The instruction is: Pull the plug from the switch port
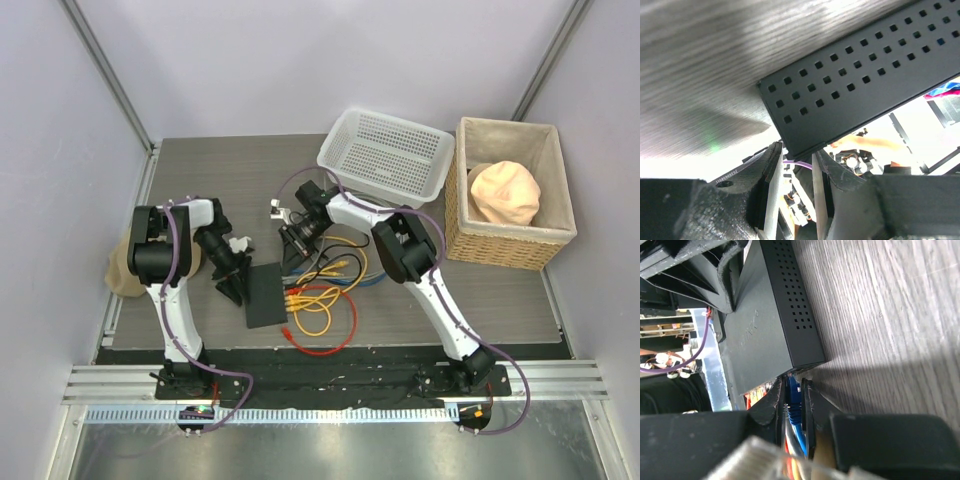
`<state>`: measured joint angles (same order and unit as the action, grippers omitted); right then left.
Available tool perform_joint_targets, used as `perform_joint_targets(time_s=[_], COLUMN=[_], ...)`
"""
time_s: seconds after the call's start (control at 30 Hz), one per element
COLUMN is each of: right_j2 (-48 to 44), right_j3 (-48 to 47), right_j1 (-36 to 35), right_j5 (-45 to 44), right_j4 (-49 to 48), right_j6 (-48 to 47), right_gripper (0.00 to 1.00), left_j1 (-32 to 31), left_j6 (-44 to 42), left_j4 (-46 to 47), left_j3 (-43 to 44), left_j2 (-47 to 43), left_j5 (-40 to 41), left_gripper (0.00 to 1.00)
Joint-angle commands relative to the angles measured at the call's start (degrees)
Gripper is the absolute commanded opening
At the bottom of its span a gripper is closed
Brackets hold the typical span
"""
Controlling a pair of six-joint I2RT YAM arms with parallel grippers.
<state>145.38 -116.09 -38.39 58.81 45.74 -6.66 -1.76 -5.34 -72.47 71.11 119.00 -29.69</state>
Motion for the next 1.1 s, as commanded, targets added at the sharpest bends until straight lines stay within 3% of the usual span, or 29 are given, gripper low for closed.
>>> perform_joint_targets(time_s=[0.0, 0.03, 0.07, 0.1, 0.27, 0.37, 0.53, 0.6, 0.63, 0.67, 0.77, 0.87, 1.07], right_j2=[4.10, 8.82, 10.69, 11.32, 4.40, 5.08, 3.34, 3.15, 3.94, 5.16, 9.73, 11.76, 3.69], right_j3=[-6.56, -16.00, -20.71, -22.93, -9.35, -9.41, -7.76, -7.74, -10.88, -13.52, -21.52, -21.29, -7.85], right_j1=[2.01, 1.83, 1.66, 1.57, 1.92, 1.92, 2.45, 2.44, 2.27, 2.01, 1.57, 1.74, 3.59], right_j5=[-4.08, -2.14, -1.59, -3.07, -17.02, -18.28, -25.66, -23.14, -13.64, -12.06, -10.11, -13.45, -20.90], right_j4=[6.56, 11.17, 19.48, 20.09, 9.56, 13.75, 10.09, 10.85, 14.00, 21.77, 33.31, 35.11, 21.35], right_j6=[-6.85, -9.84, -13.09, -16.60, -11.02, -10.84, -1.36, -3.52, -8.15, -15.42, -27.22, -30.67, -19.05], right_gripper=[0.02, 0.02, 0.01, 0.02, 0.01, 0.01, 0.01, 0.01, 0.01, 0.01, 0.01, 0.01, 0.02], left_j1=[0.18, 0.18, 0.18, 0.09, 0.09, 0.00, 0.00, 0.00, 0.00, 0.00, -0.17, -0.17, -0.35], left_j6=[-0.81, -0.81, -0.63, -0.63, -0.37, -0.02, 0.59, 0.69, 0.60, 0.60, 0.51, 0.25, -0.72], left_j4=[11.03, 10.94, 11.03, 11.12, 11.29, 11.47, 12.00, 12.17, 12.09, 12.17, 12.00, 12.26, 13.23], left_j3=[-0.18, -0.18, -0.18, -0.36, -0.36, -0.36, -0.10, 0.08, 0.08, 0.08, 0.26, 0.61, 1.05], left_j2=[1.94, 1.94, 1.85, 1.76, 1.59, 1.32, 1.06, 0.97, 0.97, 0.97, 1.23, 0.89, -0.43], left_j5=[6.75, 6.75, 6.75, 6.84, 6.67, 6.58, 6.23, 5.96, 5.88, 5.70, 5.61, 5.35, 5.79], left_gripper=[0.33, 0.33, 0.33, 0.33, 0.33, 0.33, 0.33, 0.33, 0.33, 0.33, 0.33, 0.33, 0.32])
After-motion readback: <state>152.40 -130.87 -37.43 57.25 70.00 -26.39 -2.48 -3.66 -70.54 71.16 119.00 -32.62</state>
